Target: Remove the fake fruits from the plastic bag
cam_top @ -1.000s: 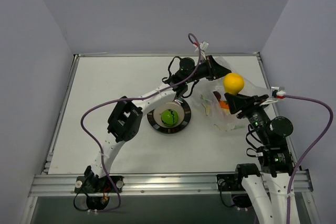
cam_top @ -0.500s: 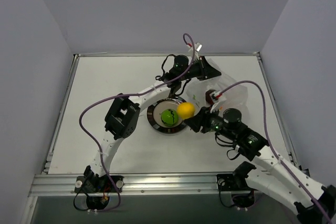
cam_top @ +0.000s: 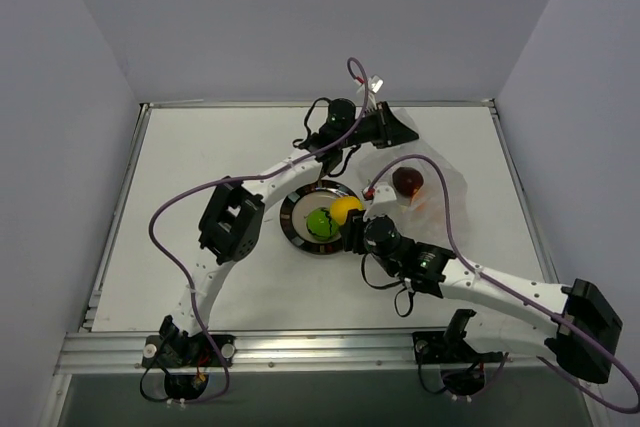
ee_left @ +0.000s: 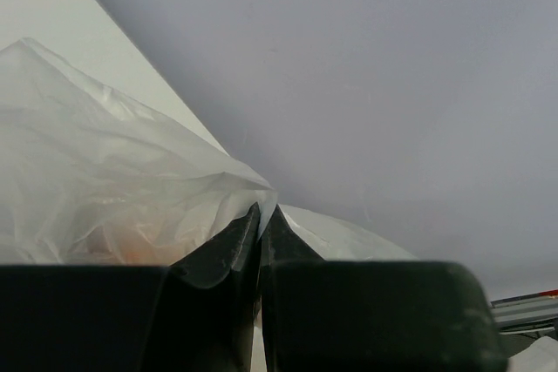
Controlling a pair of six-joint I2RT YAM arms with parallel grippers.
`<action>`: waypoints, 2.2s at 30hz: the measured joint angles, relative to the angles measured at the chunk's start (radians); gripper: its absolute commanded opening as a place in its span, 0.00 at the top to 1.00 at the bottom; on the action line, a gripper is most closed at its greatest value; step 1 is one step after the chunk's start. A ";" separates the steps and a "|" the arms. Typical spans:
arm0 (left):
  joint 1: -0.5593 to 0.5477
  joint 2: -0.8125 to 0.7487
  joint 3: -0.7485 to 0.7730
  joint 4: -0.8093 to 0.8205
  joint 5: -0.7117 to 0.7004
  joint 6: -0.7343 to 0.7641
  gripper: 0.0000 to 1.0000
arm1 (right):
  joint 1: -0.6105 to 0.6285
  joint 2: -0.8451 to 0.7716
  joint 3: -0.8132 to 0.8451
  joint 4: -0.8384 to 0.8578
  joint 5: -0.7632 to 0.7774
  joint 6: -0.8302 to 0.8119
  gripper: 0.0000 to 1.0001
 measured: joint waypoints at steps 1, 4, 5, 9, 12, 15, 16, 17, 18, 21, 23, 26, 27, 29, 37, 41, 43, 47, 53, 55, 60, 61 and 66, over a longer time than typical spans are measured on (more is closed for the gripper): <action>0.000 0.000 -0.004 0.002 0.001 0.000 0.98 | -0.008 0.026 -0.003 0.018 0.022 -0.002 0.78; 0.000 -0.002 -0.023 0.013 0.004 -0.002 0.98 | -0.049 0.098 -0.019 0.069 0.048 -0.005 0.78; 0.000 -0.002 -0.030 0.017 0.006 -0.003 0.98 | -0.069 0.123 -0.027 0.090 0.048 -0.006 0.78; 0.000 -0.009 -0.067 0.029 0.008 -0.004 0.98 | -0.124 0.190 -0.047 0.146 0.048 -0.006 0.78; 0.000 -0.015 -0.097 0.040 0.008 -0.004 0.98 | -0.152 0.233 -0.050 0.188 0.045 -0.006 0.77; 0.000 -0.021 -0.118 0.050 0.008 -0.006 0.98 | -0.157 0.293 -0.049 0.233 0.036 -0.006 0.74; 0.000 -0.026 -0.127 0.056 0.008 -0.007 0.98 | -0.157 0.315 -0.049 0.244 0.032 -0.006 0.69; 0.000 -0.030 -0.137 0.064 0.008 -0.008 0.98 | -0.157 0.334 -0.049 0.254 0.029 -0.005 0.65; 0.000 -0.036 -0.148 0.068 0.008 -0.008 0.98 | -0.155 0.351 -0.049 0.261 0.026 -0.005 0.60; 0.000 -0.054 -0.182 0.082 0.008 -0.008 0.98 | -0.152 0.380 -0.049 0.268 0.023 0.000 0.39; 0.000 -0.059 -0.193 0.095 0.008 -0.008 0.98 | -0.151 0.377 -0.048 0.268 0.024 0.004 0.20; 0.000 -0.072 -0.222 0.111 0.008 -0.009 0.98 | -0.145 0.339 -0.046 0.244 0.027 0.001 0.09; 0.000 -0.077 -0.233 0.116 0.007 -0.009 0.98 | -0.145 0.311 -0.046 0.230 0.027 0.000 0.09; 0.000 -0.083 -0.252 0.125 0.007 -0.011 0.98 | -0.143 0.223 -0.043 0.179 0.027 0.000 0.11; -0.002 -0.105 -0.324 0.163 0.004 -0.023 0.98 | -0.132 -0.182 -0.011 -0.023 0.018 0.008 0.57; -0.011 -0.129 -0.375 0.172 -0.006 -0.013 0.98 | -0.139 -0.332 -0.010 -0.135 0.059 0.043 0.75; -0.020 -0.150 -0.410 0.179 -0.022 -0.003 0.98 | -0.168 -0.341 -0.010 -0.164 0.085 0.058 0.77; -0.037 -0.195 -0.491 0.196 -0.047 0.019 0.98 | -0.259 -0.245 -0.010 -0.227 0.158 0.093 0.78; -0.079 -0.267 -0.595 0.214 -0.095 0.064 0.98 | -0.491 -0.154 -0.008 -0.280 0.261 0.098 0.78; -0.101 -0.268 -0.605 0.233 -0.103 0.069 0.98 | -0.589 -0.166 0.002 -0.286 0.293 0.092 0.76; -0.166 -0.265 -0.613 0.284 -0.110 0.056 0.98 | -0.755 -0.204 0.092 -0.290 0.268 0.060 0.47; -0.177 -0.264 -0.613 0.299 -0.112 0.051 0.98 | -0.761 -0.208 0.119 -0.289 0.239 0.055 0.40; -0.212 -0.245 -0.613 0.381 -0.143 0.015 0.98 | -0.760 -0.291 0.164 -0.287 -0.026 0.029 0.36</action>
